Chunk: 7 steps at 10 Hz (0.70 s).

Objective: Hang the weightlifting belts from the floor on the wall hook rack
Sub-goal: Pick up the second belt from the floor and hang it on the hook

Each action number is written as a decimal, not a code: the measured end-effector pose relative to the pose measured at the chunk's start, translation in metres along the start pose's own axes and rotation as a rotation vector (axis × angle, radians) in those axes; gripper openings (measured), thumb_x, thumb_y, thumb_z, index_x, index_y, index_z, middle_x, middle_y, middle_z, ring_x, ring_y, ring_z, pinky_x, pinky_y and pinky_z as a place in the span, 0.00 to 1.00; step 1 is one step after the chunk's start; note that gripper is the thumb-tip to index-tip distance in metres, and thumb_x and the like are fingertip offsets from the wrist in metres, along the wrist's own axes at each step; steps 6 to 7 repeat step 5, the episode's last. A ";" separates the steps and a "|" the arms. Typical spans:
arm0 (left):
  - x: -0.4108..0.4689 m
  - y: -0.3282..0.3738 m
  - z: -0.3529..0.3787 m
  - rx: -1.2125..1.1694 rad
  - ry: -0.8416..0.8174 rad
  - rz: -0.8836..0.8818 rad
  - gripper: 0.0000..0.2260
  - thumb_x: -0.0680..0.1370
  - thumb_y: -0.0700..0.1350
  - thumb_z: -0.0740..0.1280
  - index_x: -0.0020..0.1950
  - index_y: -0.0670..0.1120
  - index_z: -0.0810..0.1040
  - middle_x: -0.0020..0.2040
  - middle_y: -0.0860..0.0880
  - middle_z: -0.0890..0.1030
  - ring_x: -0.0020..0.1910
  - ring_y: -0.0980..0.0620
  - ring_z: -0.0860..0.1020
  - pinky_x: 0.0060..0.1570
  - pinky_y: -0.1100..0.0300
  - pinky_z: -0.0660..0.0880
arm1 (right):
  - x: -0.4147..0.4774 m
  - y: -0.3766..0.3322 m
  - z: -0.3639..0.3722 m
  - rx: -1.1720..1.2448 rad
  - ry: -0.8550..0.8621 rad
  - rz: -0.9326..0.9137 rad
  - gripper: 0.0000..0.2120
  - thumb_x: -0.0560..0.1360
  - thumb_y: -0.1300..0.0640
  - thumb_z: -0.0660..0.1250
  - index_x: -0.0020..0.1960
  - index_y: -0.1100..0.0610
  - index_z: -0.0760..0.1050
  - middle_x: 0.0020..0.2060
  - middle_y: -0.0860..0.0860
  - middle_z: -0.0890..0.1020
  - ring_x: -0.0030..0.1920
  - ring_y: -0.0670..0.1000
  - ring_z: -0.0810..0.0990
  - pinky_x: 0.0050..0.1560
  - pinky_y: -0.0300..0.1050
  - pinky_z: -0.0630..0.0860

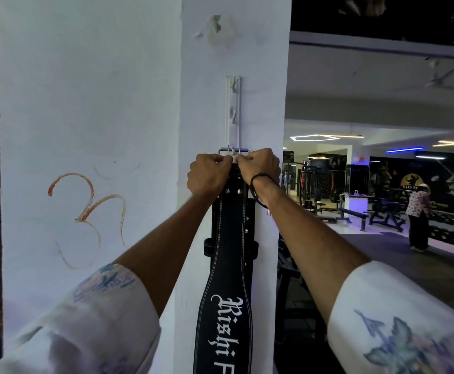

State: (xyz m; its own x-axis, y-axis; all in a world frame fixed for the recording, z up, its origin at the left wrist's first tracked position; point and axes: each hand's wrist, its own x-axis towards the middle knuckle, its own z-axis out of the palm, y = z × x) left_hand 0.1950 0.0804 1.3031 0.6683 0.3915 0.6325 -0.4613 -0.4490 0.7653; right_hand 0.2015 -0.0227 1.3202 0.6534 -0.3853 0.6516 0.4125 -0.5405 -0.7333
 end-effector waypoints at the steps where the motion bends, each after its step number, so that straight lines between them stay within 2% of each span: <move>1: -0.004 0.005 -0.002 0.029 -0.011 -0.012 0.14 0.73 0.56 0.66 0.51 0.54 0.87 0.44 0.49 0.84 0.47 0.43 0.82 0.50 0.52 0.80 | 0.001 0.000 -0.002 0.009 -0.018 0.017 0.11 0.70 0.47 0.72 0.47 0.54 0.85 0.45 0.54 0.85 0.45 0.57 0.83 0.37 0.39 0.71; 2: -0.003 0.005 -0.009 0.094 -0.059 0.014 0.14 0.74 0.59 0.67 0.52 0.55 0.87 0.49 0.47 0.85 0.50 0.42 0.82 0.51 0.50 0.80 | -0.001 -0.001 -0.004 0.021 -0.043 0.049 0.13 0.70 0.45 0.74 0.49 0.53 0.85 0.47 0.54 0.85 0.47 0.57 0.83 0.42 0.43 0.78; 3: -0.005 0.006 -0.018 0.069 -0.133 0.020 0.14 0.73 0.59 0.68 0.53 0.56 0.86 0.51 0.47 0.85 0.50 0.41 0.82 0.52 0.47 0.81 | -0.005 -0.003 -0.010 0.003 -0.098 0.052 0.10 0.70 0.48 0.74 0.48 0.52 0.85 0.47 0.54 0.86 0.47 0.57 0.84 0.47 0.51 0.83; 4: -0.013 0.005 -0.025 0.074 -0.123 0.075 0.11 0.75 0.54 0.69 0.55 0.54 0.86 0.53 0.47 0.86 0.52 0.42 0.83 0.54 0.53 0.79 | -0.012 0.002 -0.021 -0.054 -0.179 0.004 0.11 0.72 0.53 0.70 0.53 0.49 0.84 0.51 0.53 0.85 0.48 0.56 0.84 0.51 0.51 0.83; 5: -0.029 0.003 -0.036 0.210 -0.086 0.173 0.12 0.79 0.51 0.66 0.61 0.52 0.83 0.58 0.48 0.84 0.58 0.43 0.80 0.49 0.57 0.70 | -0.033 0.008 -0.041 -0.200 -0.241 -0.094 0.13 0.76 0.53 0.65 0.59 0.49 0.80 0.53 0.55 0.84 0.51 0.58 0.83 0.52 0.48 0.81; 7: -0.029 0.003 -0.036 0.210 -0.086 0.173 0.12 0.79 0.51 0.66 0.61 0.52 0.83 0.58 0.48 0.84 0.58 0.43 0.80 0.49 0.57 0.70 | -0.033 0.008 -0.041 -0.200 -0.241 -0.094 0.13 0.76 0.53 0.65 0.59 0.49 0.80 0.53 0.55 0.84 0.51 0.58 0.83 0.52 0.48 0.81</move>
